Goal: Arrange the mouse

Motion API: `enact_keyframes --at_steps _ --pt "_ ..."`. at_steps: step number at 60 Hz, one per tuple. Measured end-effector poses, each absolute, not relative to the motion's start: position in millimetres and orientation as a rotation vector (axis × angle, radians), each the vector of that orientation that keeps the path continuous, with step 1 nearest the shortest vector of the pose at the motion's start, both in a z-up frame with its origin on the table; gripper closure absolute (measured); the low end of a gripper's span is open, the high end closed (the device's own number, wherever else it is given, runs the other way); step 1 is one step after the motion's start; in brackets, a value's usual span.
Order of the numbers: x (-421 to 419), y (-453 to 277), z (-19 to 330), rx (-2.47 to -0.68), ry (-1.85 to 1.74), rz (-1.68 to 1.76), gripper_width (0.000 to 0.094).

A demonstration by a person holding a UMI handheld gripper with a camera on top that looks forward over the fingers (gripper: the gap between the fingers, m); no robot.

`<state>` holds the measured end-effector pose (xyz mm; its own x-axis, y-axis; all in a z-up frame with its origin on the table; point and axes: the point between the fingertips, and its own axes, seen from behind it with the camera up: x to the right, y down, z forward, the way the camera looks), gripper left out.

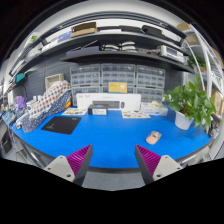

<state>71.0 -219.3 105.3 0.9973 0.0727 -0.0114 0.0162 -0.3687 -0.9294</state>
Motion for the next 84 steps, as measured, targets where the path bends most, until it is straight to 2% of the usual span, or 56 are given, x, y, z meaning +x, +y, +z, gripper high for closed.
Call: enact_keyframes --at_steps 12,22,49,62,66,73,74,75,76,77,78,84 --pt "115.4 -237.4 59.9 -2.028 0.005 0.032 0.0084" --pt "172.8 -221.8 35.2 -2.072 0.07 -0.019 0.0088" --pt "242.2 -71.6 -14.0 -2.179 0.083 -0.004 0.0099" --pt "239.1 -15.6 -15.6 -2.201 0.03 0.036 0.0143" --pt "236.2 -1.2 -15.8 -2.21 0.019 0.049 0.0174" --pt "232.7 10.8 -16.2 -2.212 0.018 0.037 0.0311" --pt "232.4 12.4 -16.3 -2.212 0.017 0.036 0.0292" --pt "233.0 14.2 -16.4 -2.213 0.013 0.037 0.0359" --pt "231.8 15.1 -16.1 -2.212 0.01 0.039 0.0385" --pt "231.3 15.9 -16.2 -2.212 0.009 0.04 0.0361" --pt "231.1 16.6 -16.1 -2.211 0.007 0.039 0.0459" --pt "231.4 16.7 -16.5 -2.215 -0.002 0.035 0.0485"
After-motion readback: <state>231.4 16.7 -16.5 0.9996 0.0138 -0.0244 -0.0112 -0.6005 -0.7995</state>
